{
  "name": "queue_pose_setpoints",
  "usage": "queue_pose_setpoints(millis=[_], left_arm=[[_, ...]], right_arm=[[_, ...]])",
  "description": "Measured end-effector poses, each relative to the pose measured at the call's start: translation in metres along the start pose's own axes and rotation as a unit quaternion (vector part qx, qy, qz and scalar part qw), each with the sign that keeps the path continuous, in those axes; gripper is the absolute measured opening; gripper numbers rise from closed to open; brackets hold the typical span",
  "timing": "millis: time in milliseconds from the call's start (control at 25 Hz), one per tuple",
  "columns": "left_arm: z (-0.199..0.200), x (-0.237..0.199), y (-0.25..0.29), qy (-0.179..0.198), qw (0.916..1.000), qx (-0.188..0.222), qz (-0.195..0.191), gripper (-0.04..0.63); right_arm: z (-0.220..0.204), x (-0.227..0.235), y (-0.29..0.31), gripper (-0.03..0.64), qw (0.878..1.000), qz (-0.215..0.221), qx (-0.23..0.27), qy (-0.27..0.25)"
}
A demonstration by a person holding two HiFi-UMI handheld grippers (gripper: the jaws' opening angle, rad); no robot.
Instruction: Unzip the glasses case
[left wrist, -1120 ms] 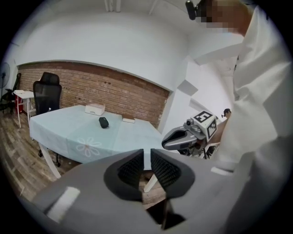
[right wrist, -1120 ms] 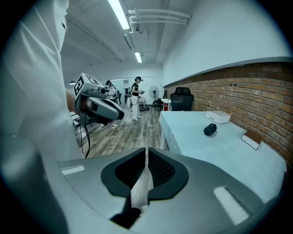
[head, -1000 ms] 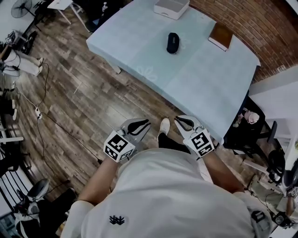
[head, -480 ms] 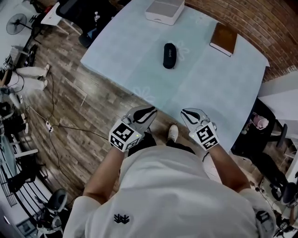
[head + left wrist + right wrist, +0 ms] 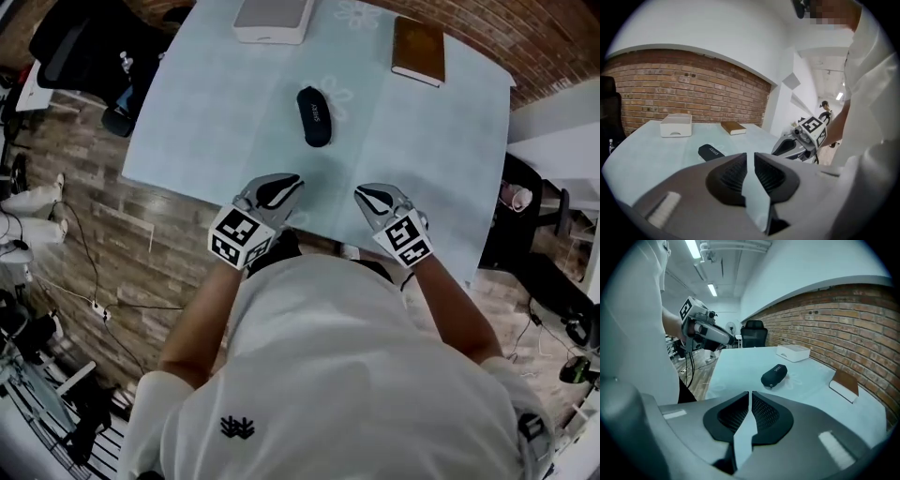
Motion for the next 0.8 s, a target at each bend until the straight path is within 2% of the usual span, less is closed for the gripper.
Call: queue_pose_setpoints(millis=[280,480,640,800], left_arm=[[0.007,-0.08,0.034,0.038,0.9959,-0.037,-0.073,0.06],[0.012,-0.108,0.072,0.077,0.988,-0.062,-0.119,0.06],[0.02,-0.117,0.112,0.093,0.9838,-0.078,-0.132,0.06],[0.02,-0.119,0.144,0.1,0.9821,-0.095,-0.128,0.06]], right_arm=[[0.024,0.015,0.058,0.003,0.995,-0.068,-0.031,0.065],[0.016,0.012,0.093,0.018,0.986,-0.108,-0.059,0.114],[0.005,0.023,0.112,0.021,0.982,-0.119,-0.084,0.122],[-0.002,0.044,0.126,0.035,0.982,-0.121,-0.09,0.113]])
Point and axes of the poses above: the fingertips, and each gripper's own axes: y forward along the fingers, x to its right, z out of its top, the point moved 3 cm from there along -y, backward along the fingers, and after that the axes turned 11 degrees about -x, right-handed, at the moved point
